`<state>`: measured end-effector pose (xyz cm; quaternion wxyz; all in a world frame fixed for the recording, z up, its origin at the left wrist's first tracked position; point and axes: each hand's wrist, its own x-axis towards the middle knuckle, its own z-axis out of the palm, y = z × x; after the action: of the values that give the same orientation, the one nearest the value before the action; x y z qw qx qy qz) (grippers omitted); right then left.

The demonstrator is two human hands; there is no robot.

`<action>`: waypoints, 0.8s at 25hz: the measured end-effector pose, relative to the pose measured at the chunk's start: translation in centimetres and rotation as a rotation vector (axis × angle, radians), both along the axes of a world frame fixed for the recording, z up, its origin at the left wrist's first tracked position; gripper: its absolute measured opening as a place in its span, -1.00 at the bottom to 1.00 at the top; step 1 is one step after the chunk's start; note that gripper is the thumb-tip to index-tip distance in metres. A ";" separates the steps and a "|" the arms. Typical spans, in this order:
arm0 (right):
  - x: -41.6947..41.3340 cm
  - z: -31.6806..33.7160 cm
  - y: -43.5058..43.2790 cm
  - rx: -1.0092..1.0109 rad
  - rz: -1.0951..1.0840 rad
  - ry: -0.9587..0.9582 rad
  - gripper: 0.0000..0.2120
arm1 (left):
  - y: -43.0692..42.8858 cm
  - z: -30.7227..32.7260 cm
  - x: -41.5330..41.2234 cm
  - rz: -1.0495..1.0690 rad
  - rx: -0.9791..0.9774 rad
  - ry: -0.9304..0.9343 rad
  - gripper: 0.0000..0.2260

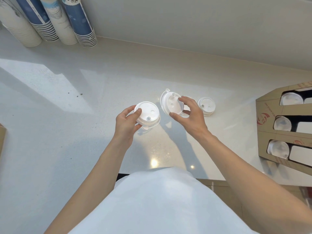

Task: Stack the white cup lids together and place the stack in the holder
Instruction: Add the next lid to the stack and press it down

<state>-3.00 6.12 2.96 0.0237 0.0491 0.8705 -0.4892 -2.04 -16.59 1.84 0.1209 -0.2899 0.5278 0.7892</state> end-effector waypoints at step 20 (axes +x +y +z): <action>1.5 5.6 2.3 -0.324 0.057 0.016 -0.81 | 5.8 4.8 -1.2 -0.305 0.149 0.278 -0.84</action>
<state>-1.45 8.40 8.60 0.0383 0.0162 0.7815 -0.6226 -3.26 -10.82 6.61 0.1860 -0.0854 0.5172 0.8311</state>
